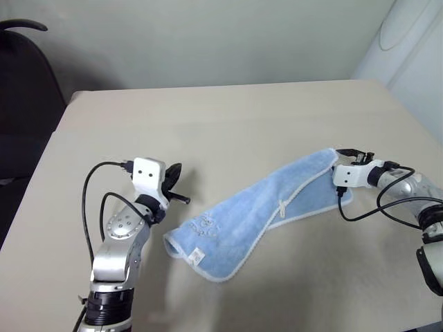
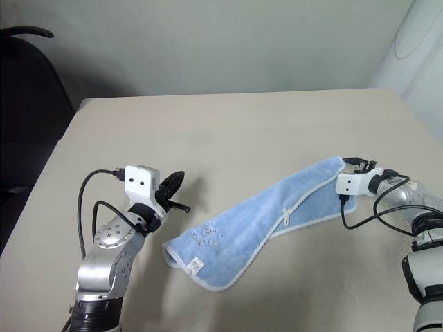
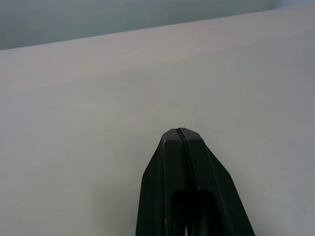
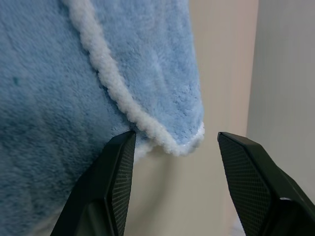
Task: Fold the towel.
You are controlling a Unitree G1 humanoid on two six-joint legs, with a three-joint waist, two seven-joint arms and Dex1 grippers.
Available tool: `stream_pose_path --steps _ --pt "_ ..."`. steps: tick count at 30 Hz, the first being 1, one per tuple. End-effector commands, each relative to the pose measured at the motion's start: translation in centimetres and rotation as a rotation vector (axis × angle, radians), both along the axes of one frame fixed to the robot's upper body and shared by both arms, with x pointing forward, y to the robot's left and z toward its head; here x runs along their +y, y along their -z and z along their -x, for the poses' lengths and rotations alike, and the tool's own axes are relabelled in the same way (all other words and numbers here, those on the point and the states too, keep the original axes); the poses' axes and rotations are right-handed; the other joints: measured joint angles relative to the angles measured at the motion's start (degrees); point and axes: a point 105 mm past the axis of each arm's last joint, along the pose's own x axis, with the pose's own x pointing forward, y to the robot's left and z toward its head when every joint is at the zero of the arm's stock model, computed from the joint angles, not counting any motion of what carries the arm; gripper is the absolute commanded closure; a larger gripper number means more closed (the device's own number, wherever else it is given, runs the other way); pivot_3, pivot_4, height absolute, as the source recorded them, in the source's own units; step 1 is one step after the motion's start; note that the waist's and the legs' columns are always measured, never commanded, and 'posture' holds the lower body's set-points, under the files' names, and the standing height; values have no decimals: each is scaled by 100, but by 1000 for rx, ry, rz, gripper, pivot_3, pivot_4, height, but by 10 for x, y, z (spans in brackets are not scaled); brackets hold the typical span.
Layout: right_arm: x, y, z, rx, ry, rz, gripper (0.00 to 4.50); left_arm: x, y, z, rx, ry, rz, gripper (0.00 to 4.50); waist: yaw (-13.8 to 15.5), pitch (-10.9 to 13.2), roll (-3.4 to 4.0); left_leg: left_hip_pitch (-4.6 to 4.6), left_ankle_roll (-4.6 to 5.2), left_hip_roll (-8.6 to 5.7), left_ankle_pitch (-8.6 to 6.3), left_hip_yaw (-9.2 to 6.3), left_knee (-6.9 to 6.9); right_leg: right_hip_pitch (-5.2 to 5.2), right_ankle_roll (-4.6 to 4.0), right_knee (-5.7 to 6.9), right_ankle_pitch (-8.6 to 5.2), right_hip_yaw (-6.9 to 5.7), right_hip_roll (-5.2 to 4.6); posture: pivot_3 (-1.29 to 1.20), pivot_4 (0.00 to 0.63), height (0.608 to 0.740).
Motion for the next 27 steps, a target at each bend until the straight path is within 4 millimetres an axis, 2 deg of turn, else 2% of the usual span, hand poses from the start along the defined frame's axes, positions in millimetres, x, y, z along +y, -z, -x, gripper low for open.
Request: stream_pose_path --steps 1,2,5,11,20,23,27 --pt "4 -8 -5 -49 -12 12 1695 -5 -14 2 -60 16 -13 4500 -1 0 0 0 0 0 0 0 -1 -1 0 0 0 0 0 0 150 740" --pt "5 -8 -5 -50 -15 12 1695 -5 -14 1 -61 16 -13 4500 0 0 0 0 2 1 -1 0 -1 -1 -1 0 0 0 0 0 150 740" --pt "8 -6 -5 -45 -29 1 2288 -5 -14 1 -61 18 -16 4500 1 0 0 -1 5 1 -3 0 -1 -1 -1 0 0 0 0 0 150 740" --pt "10 -4 -2 -38 -41 -23 4359 -5 -15 1 -61 32 -36 4500 0 0 0 -1 4 1 -4 0 -2 -2 -3 0 0 0 -1 0 150 740" --pt "11 3 3 -41 -40 -81 4438 -6 -24 14 -58 195 -141 4500 2 0 0 -4 2 3 -5 0 -4 -5 -5 0 -1 0 0 0 150 740" --pt "10 2 3 -48 -24 -106 4500 -17 -22 32 -15 380 -187 3985 -1 0 0 -6 0 4 -7 0 -4 -7 -6 0 -1 0 0 0 150 740" --pt "7 2 4 -55 -2 -137 4500 -31 -16 67 83 663 -248 2629 3 0 0 -18 -3 4 -7 0 -6 -24 -9 11 -3 0 0 0 150 740"
